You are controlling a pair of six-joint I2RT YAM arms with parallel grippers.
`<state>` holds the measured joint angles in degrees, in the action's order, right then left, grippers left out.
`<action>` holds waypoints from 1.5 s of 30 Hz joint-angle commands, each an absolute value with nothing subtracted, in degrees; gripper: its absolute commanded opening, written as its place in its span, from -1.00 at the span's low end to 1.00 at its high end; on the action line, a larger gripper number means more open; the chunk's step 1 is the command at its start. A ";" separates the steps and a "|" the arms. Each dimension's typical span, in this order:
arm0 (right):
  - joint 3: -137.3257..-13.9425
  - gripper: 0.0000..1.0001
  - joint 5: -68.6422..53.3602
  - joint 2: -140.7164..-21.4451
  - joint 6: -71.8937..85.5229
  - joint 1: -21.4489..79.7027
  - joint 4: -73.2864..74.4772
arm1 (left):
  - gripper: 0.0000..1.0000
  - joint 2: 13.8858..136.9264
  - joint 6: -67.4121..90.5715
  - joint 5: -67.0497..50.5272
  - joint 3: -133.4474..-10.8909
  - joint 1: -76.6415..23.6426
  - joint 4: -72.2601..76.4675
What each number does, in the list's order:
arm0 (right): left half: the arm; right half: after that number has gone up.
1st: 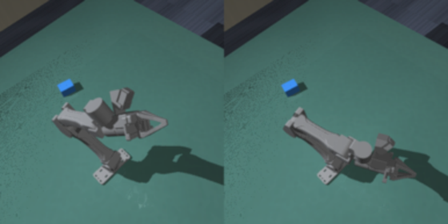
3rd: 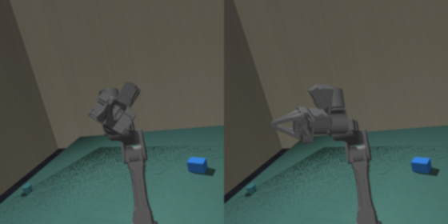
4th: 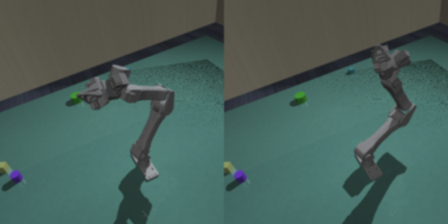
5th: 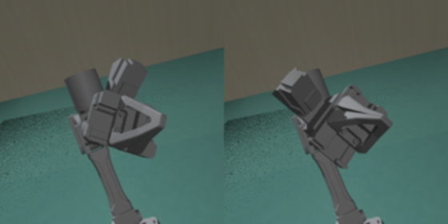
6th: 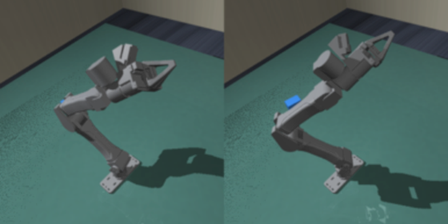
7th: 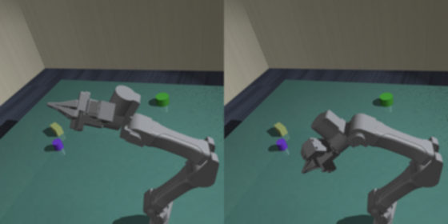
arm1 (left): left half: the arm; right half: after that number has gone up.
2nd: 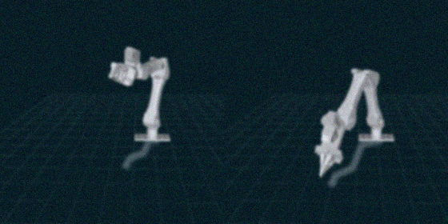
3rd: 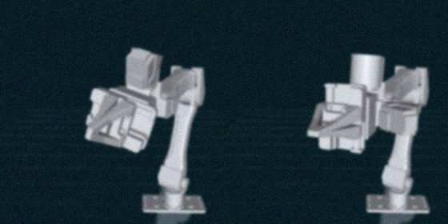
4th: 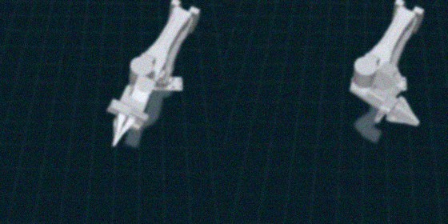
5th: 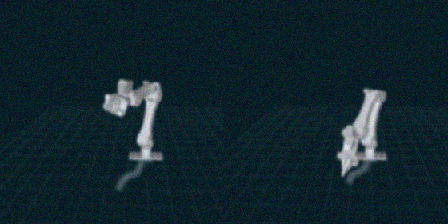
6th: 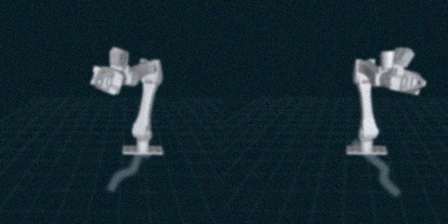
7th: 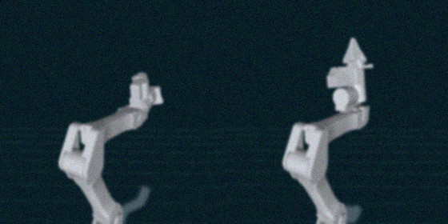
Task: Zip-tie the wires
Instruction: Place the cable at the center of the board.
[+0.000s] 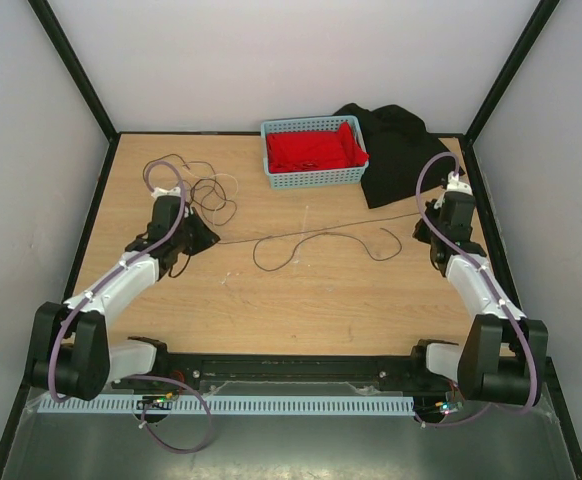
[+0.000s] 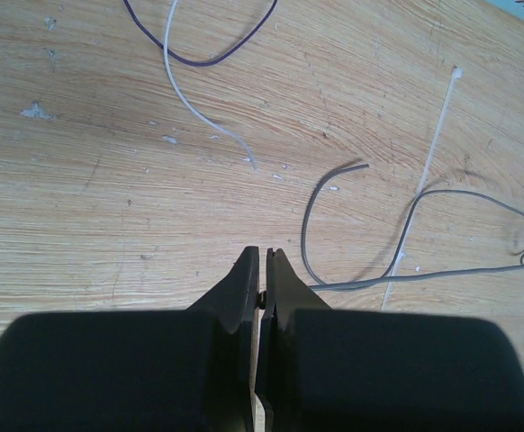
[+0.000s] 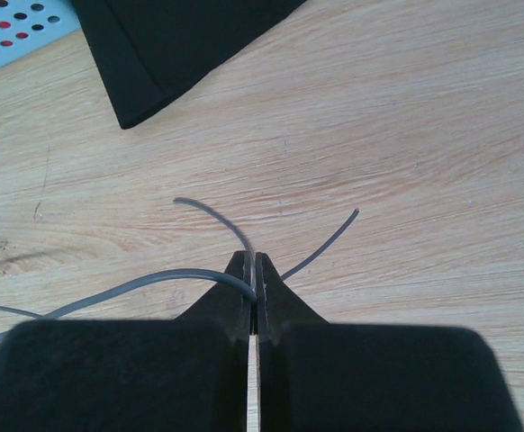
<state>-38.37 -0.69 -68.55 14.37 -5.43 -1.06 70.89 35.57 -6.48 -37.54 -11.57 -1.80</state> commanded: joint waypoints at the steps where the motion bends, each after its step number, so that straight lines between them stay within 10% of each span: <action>1: -38.65 -1.00 0.00 -68.92 14.91 -6.59 -5.47 | -1.00 71.00 35.84 -5.31 -37.56 -10.85 -2.78; 15: -36.58 -0.91 -5.50 -77.71 15.29 -6.59 -7.65 | -1.00 87.50 34.79 0.13 -48.15 -23.60 0.79; 30: -42.45 0.46 -11.99 -75.91 14.59 -6.59 -2.77 | -1.00 94.69 33.00 2.12 -52.81 -26.27 0.65; 45: -47.29 0.56 -18.16 -69.55 14.12 0.14 0.93 | -0.59 95.79 32.11 0.87 -51.68 -27.24 0.17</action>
<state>-45.65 -16.43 -68.88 14.94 -3.92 -0.91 95.33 32.58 0.91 -51.86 -26.83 0.51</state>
